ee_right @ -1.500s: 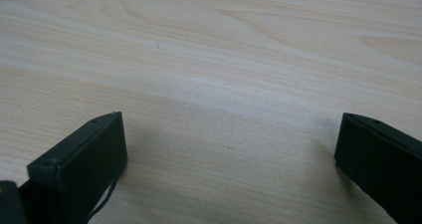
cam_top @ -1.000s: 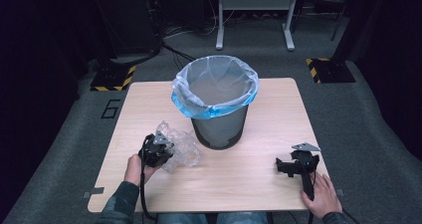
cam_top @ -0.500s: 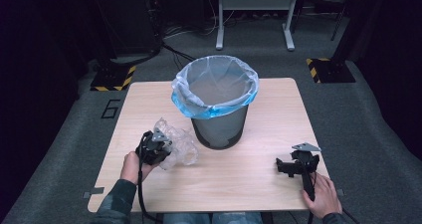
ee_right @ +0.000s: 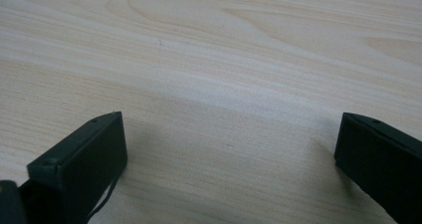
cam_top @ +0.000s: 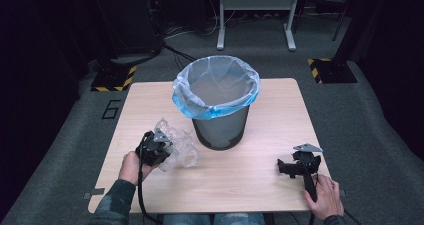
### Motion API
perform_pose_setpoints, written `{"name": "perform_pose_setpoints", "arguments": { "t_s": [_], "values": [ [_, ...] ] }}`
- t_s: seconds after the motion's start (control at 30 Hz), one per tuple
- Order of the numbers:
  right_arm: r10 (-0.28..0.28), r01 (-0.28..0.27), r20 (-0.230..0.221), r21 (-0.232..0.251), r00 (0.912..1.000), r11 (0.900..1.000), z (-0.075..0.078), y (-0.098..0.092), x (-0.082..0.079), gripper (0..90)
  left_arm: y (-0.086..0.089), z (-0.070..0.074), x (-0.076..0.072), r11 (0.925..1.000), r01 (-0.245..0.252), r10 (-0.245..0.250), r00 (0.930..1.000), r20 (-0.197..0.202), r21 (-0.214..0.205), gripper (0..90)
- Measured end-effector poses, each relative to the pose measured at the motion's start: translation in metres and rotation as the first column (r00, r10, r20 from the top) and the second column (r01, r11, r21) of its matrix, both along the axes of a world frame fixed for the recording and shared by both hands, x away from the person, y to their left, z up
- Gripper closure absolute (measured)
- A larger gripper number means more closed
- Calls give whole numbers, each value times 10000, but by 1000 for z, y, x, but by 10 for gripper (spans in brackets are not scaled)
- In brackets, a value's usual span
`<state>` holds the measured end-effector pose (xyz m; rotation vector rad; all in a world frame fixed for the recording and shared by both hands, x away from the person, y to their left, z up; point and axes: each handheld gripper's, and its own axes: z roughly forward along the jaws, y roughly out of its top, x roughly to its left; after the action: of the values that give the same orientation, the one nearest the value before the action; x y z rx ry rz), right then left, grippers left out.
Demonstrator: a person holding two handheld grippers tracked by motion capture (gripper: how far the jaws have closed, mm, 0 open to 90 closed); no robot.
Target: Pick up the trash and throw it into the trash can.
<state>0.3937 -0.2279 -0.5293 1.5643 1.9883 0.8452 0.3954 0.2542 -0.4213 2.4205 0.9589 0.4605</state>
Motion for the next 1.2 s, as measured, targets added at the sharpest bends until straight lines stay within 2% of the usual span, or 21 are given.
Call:
{"name": "perform_pose_setpoints", "arguments": {
  "t_s": [0.17, 0.33, 0.57, 0.67, 0.83, 0.97, 1.2],
  "values": [
    [50, -50, 9, -34, 10000, 10000, 0, -1, 0, 0, -1, 6, -3, 10000, -2, 2, 10000, 48, 63, 854],
    [77, -77, 38, -50, 10000, 10000, 0, -1, 0, 0, 1, 16, -6, 9999, -106, 106, 9999, 98, -31, 854],
    [54, -54, 19, -38, 10000, 10000, 0, -1, 0, 0, 3, 31, -8, 9998, -138, 137, 9999, 98, 115, 854],
    [78, -77, 40, -50, 10000, 10000, 0, -1, 0, 0, 5, 38, -8, 9999, -87, 87, 10000, -18, 105, 854],
    [72, -72, 39, -47, 10000, 10000, 0, -1, 0, 0, 13, 50, -1, 9994, -247, 240, 9993, -289, -260, 854],
    [67, -67, 39, -54, 10000, 10000, 0, -1, 0, 0, 13, 57, 2, 9996, -171, 161, 9987, -492, -205, 854],
    [48, -48, -3, -13, 10000, 10000, 0, 0, 0, 0, 16, 69, 7, 9996, 144, -158, 9980, -613, -235, 853]
  ]
}}
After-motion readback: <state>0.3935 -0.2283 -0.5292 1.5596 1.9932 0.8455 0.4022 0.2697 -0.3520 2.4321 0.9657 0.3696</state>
